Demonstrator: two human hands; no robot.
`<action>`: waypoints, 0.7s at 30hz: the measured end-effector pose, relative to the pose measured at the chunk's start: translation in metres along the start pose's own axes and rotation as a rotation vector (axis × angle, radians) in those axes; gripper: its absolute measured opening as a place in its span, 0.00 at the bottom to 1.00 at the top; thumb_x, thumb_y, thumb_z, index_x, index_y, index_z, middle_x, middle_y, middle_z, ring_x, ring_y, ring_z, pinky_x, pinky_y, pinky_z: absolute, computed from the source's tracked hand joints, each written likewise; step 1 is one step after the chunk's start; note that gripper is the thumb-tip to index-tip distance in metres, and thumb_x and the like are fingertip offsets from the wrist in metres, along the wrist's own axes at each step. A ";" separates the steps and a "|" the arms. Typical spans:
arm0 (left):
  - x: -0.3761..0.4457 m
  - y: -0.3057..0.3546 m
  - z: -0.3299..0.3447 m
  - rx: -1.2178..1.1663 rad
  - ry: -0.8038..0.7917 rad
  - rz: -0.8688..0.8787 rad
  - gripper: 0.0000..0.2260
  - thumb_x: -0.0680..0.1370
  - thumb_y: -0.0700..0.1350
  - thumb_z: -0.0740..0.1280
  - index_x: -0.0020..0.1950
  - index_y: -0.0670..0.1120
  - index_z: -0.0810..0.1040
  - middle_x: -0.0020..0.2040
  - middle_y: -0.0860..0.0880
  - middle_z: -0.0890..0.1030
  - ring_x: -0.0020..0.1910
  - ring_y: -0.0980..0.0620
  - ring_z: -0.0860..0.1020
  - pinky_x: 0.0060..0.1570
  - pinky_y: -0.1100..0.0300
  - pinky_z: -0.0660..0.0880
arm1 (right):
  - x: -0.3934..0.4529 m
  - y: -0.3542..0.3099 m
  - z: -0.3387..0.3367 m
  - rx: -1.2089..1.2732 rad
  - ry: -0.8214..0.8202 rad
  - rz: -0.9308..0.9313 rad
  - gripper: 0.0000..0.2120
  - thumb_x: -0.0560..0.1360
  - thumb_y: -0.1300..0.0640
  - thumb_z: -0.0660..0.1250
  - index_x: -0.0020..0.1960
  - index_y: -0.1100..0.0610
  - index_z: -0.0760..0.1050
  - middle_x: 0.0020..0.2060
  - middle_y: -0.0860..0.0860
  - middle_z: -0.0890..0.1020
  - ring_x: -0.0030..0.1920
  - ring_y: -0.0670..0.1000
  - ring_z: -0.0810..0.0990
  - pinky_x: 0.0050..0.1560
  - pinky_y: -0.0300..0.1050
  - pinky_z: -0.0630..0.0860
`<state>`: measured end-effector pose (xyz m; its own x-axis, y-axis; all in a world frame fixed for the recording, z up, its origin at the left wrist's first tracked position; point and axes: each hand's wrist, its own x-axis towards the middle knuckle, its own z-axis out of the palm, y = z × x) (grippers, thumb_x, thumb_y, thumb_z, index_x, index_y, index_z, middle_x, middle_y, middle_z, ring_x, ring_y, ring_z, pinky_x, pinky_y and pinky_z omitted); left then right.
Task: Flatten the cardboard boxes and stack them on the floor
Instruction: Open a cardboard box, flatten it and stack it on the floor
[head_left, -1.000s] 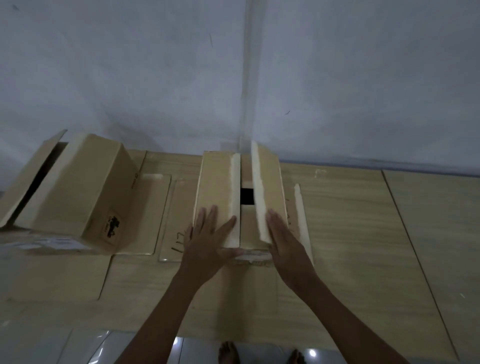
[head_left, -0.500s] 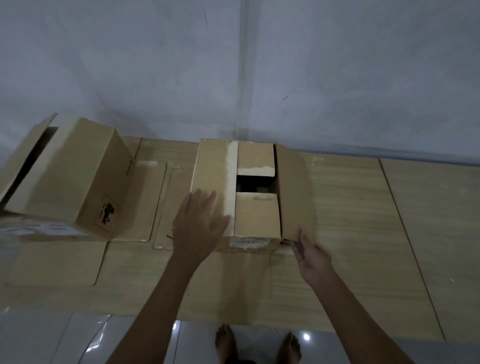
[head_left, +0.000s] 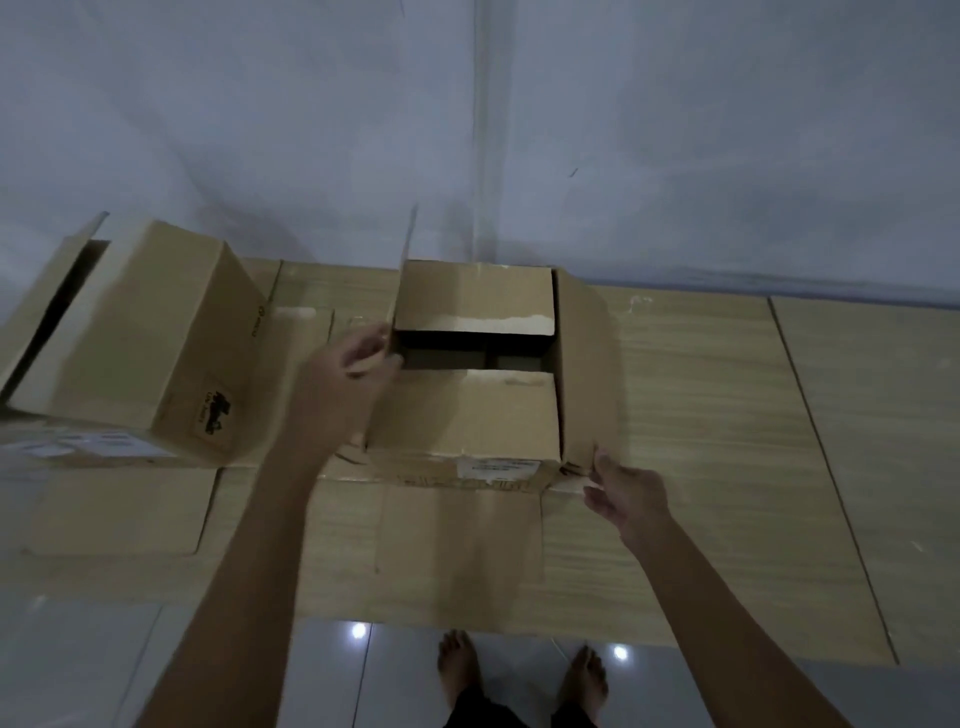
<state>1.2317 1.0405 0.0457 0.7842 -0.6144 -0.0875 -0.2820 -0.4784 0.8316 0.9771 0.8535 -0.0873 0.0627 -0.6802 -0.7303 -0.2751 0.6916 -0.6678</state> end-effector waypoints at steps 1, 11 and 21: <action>0.004 -0.009 -0.019 -0.059 0.031 -0.013 0.18 0.79 0.49 0.71 0.69 0.57 0.77 0.57 0.60 0.81 0.51 0.61 0.80 0.45 0.66 0.75 | 0.000 0.001 0.001 -0.039 -0.001 -0.017 0.16 0.76 0.49 0.71 0.43 0.63 0.78 0.40 0.57 0.82 0.36 0.54 0.80 0.39 0.48 0.81; 0.036 -0.115 -0.016 0.482 0.056 -0.315 0.13 0.85 0.45 0.57 0.65 0.42 0.74 0.62 0.38 0.79 0.62 0.37 0.76 0.54 0.48 0.70 | -0.004 0.012 0.016 -0.076 -0.084 0.060 0.20 0.79 0.46 0.64 0.56 0.63 0.76 0.49 0.56 0.81 0.46 0.58 0.81 0.51 0.55 0.80; 0.040 -0.034 0.080 0.596 -0.263 0.386 0.30 0.79 0.67 0.54 0.78 0.55 0.65 0.78 0.52 0.66 0.80 0.48 0.56 0.78 0.43 0.51 | -0.012 -0.001 0.009 -0.520 0.131 -0.218 0.26 0.80 0.44 0.59 0.57 0.67 0.79 0.56 0.65 0.81 0.58 0.62 0.78 0.58 0.53 0.74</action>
<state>1.2288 0.9825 -0.0302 0.4323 -0.9008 -0.0403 -0.8197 -0.4112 0.3988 0.9850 0.8633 -0.0794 0.0606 -0.8409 -0.5379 -0.7068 0.3444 -0.6180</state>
